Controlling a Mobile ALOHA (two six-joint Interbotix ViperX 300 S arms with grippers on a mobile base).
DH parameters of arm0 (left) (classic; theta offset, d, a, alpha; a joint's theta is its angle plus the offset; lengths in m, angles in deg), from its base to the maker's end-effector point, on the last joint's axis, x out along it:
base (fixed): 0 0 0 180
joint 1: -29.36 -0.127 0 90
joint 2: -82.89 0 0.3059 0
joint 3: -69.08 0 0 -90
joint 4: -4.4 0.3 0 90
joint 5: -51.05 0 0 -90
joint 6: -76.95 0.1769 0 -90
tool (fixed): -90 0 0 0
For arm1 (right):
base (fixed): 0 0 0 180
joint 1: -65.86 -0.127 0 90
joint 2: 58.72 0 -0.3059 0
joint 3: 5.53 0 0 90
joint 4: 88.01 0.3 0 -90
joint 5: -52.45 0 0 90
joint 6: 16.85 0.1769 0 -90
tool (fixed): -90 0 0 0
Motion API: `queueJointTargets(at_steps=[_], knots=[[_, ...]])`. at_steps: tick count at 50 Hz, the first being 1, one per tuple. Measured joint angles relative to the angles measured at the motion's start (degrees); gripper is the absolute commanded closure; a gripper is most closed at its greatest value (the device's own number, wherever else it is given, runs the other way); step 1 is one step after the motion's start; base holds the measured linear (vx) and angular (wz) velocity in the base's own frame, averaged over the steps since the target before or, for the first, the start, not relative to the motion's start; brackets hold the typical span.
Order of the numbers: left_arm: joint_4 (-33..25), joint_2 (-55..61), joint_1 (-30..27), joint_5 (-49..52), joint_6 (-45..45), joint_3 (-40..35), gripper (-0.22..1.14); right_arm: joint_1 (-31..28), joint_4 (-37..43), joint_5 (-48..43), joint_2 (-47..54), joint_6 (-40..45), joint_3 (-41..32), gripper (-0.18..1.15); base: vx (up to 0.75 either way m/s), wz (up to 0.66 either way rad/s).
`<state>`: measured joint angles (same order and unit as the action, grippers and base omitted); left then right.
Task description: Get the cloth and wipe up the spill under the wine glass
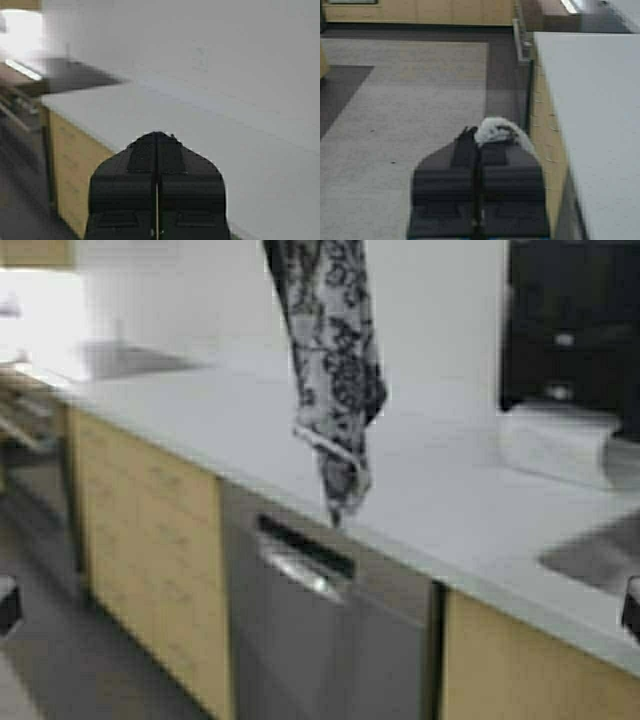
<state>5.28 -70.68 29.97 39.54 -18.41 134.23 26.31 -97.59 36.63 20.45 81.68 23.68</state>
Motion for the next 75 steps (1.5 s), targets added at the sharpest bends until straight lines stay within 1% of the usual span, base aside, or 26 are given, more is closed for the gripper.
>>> queueJointTargets(at_steps=[15,30,40,57,75], knots=[[0.0,0.0,0.0,0.0,-0.5,0.0,0.89,4.7,0.6,-1.6,1.4,0.2,1.4,0.9,-0.08,0.46],[0.0,0.2,0.0,0.0,-0.5,0.0,0.89,4.9,1.4,-2.5,1.5,0.2,1.5,0.9,-0.08,0.46],[0.0,1.1,0.0,0.0,-0.5,0.1,0.89,6.9,1.7,-4.5,1.5,0.2,1.8,0.9,-0.06,0.42],[0.0,1.2,0.0,0.0,-0.6,0.0,0.89,10.1,2.5,-4.7,1.5,0.2,2.7,0.9,-0.03,0.48],[0.0,1.2,0.0,0.0,0.0,0.1,0.89,10.3,2.5,-4.7,1.8,0.2,2.7,0.9,-0.01,0.51]])
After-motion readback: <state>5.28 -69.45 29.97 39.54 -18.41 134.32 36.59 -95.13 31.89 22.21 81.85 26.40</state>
